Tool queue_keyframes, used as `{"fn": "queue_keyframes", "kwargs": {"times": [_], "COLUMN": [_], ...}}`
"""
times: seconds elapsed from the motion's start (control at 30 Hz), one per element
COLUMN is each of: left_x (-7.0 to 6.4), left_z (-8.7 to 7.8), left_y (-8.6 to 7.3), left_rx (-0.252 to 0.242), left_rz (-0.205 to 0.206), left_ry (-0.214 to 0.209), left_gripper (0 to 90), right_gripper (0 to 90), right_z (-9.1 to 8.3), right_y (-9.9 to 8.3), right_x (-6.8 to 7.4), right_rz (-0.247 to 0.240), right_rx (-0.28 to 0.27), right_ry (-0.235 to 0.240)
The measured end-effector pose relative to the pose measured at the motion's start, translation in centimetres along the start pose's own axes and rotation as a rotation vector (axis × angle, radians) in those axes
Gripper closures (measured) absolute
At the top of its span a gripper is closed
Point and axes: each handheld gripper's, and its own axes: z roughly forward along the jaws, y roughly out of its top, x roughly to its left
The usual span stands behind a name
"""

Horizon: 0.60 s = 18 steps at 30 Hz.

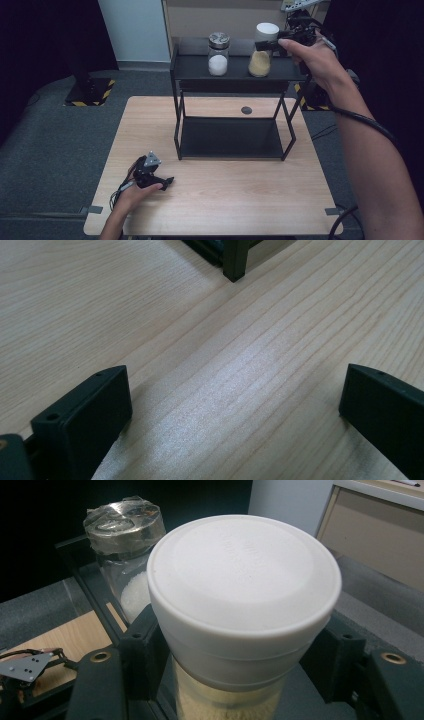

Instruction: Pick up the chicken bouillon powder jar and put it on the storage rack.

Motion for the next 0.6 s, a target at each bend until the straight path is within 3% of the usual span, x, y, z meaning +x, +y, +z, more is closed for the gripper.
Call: {"fn": "queue_keyframes", "kwargs": {"times": [0.23, 0.47, 0.6], "left_x": [0.0, 0.0, -0.1], "left_z": [0.0, 0.0, 0.0], "left_y": [0.0, 0.0, 0.0], "left_rx": [0.0, 0.002, -0.001], "left_rz": [-0.001, 0.0, -0.004], "left_ry": [0.0, 0.002, 0.004], "left_gripper": [0.0, 0.0, 0.0], "right_gripper": [21.4, 8.6, 6.5], "right_z": [-0.3, -1.2, -2.0], "right_y": [0.0, 0.6, 0.5], "right_x": [0.6, 2.1, 2.9], "right_rz": [-0.014, -0.047, -0.048], "right_rx": [-0.018, 0.027, 0.035], "right_ry": [-0.014, -0.075, -0.098]}}
